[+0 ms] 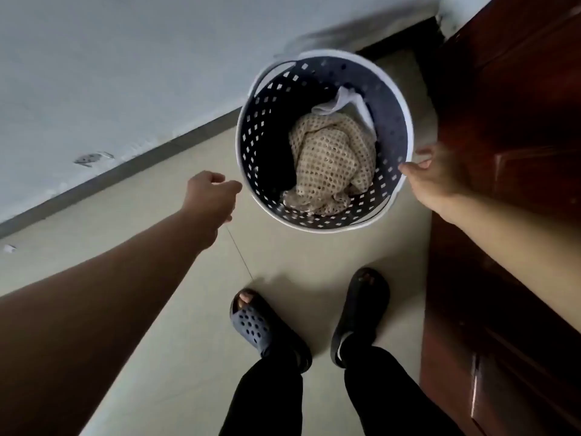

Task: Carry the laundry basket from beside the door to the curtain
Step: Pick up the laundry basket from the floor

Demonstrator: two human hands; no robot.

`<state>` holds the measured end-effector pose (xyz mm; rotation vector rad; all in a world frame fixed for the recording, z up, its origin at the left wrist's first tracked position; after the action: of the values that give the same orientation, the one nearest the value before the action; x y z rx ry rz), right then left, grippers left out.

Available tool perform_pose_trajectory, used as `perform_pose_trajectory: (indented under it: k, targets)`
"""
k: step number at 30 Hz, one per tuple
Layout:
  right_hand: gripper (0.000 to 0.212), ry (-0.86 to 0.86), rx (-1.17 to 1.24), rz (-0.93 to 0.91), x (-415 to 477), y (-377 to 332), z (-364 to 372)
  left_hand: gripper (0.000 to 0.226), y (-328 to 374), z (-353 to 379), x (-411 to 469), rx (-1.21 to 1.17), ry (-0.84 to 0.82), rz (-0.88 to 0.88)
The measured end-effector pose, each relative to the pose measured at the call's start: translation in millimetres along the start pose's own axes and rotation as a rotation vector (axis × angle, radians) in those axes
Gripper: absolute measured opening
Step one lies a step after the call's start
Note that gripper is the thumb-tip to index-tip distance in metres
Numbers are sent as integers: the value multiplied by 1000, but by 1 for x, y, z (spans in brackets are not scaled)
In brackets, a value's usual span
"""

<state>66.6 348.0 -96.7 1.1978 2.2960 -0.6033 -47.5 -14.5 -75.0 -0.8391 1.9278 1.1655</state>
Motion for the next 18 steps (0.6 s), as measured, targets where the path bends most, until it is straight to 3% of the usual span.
perform_pose_trajectory:
  k: [3, 7, 10, 18]
  targets:
    - [49, 71, -23, -53, 26, -10, 10, 49, -5, 20, 29, -10, -28, 18]
    - [30, 130, -51, -73, 44, -10, 17, 6, -3, 41, 41, -25, -49, 66]
    - [26, 148, -47, -94, 35, -15, 8, 17, 3, 30, 36, 2, 20, 99]
    - [23, 122, 17, -183, -68, -37, -80, 10, 46, -32, -81, 76, 22, 171]
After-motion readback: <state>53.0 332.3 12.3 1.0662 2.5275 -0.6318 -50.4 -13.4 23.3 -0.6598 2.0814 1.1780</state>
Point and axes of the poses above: each hand's wrist, its own x-axis towards the middle knuckle, its own z-axis out of the palm, y = z × x, the point moved 9 cm from there along x, towards the middle knuckle, and after that the axes turned 13 degrees about -x, right-handed, at the moved point
